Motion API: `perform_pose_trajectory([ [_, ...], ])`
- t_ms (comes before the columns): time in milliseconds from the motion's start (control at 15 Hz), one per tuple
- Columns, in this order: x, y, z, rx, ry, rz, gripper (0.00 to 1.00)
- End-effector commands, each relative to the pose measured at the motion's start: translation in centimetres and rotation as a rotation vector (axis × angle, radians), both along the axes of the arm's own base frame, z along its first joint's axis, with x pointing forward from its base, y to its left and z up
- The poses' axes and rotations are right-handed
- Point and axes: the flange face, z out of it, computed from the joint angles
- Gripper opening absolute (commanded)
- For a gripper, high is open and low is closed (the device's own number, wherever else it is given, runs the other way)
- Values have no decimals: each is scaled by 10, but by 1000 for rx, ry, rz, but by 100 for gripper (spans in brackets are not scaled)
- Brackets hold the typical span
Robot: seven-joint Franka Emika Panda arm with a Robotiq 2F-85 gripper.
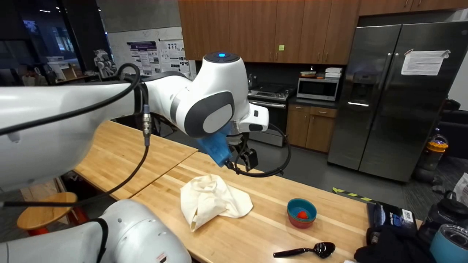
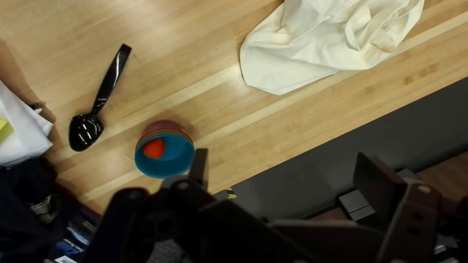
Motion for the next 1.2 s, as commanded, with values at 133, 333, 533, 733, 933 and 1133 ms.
perform_pose_trajectory([
  [133,30,-27,4,-23,26,13,100],
  [333,39,-34,7,-27,44,31,100],
  [533,47,-39,9,-24,49,31,100],
  [733,54,-47,5,-6,69,37,100],
  [933,62,-50,-1,-1,77,44,100],
  [1133,68,-52,-7,-15,86,57,100],
])
